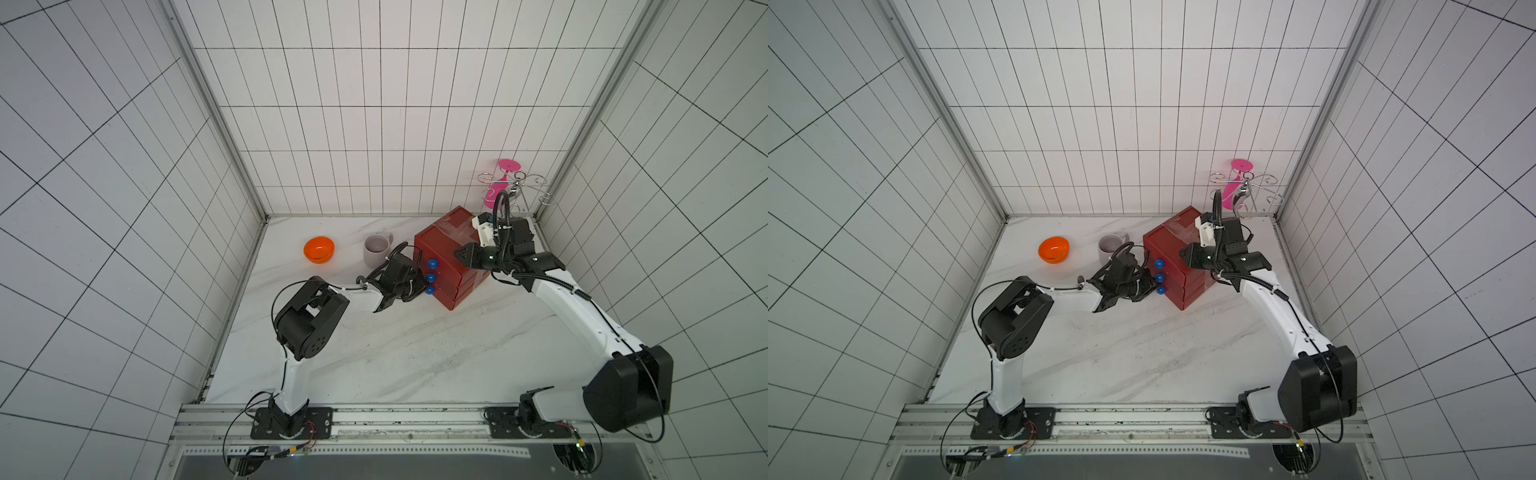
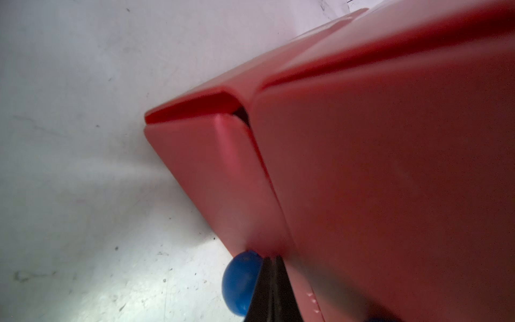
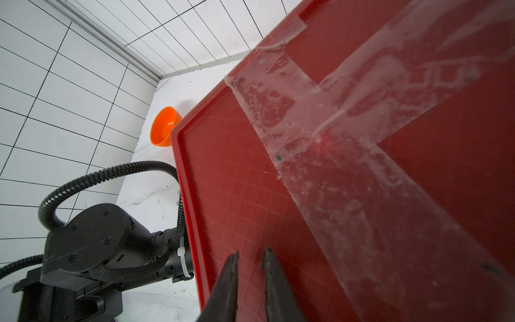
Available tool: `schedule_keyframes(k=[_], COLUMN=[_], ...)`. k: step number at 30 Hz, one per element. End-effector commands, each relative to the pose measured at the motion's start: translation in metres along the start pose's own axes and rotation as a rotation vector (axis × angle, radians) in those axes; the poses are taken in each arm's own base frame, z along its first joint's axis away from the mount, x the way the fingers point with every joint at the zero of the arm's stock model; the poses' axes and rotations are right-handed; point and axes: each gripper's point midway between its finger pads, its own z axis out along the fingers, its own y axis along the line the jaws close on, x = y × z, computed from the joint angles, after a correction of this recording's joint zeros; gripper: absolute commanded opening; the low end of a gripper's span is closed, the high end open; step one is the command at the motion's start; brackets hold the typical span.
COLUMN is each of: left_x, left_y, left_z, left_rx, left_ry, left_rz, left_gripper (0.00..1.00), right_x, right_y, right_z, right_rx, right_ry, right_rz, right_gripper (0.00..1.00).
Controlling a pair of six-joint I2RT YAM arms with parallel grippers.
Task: Place the fruit knives into the drawer by color
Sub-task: Close the drawer in the storage box.
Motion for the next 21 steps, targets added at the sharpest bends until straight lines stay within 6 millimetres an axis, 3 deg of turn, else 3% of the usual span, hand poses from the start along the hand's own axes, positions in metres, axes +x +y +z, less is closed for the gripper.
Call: schedule_keyframes(k=[1, 10, 21], left_x=[0.014, 0.018, 0.009], left_y=[-0.006, -0.012, -0.028], left_z=[0.010, 0.001, -0.046], left_rx=[0.062, 0.086, 0.020], left_ry=[0.013, -0.004, -0.066], left_rz=[-0.021, -0.026, 0.105], left_gripper=[0.00, 0.00, 0.02], right_x=[0.177, 0.163, 0.108], right_y=[-0.073, -0.067, -0.046], right_z=[0.005, 0.004, 0.000], right_rx=[0.278, 0.259, 0.213], right_ry=[0.655, 0.606, 0.464], right_rz=[0.244, 0.234, 0.183], right_gripper=[0.20, 0.20, 0.20])
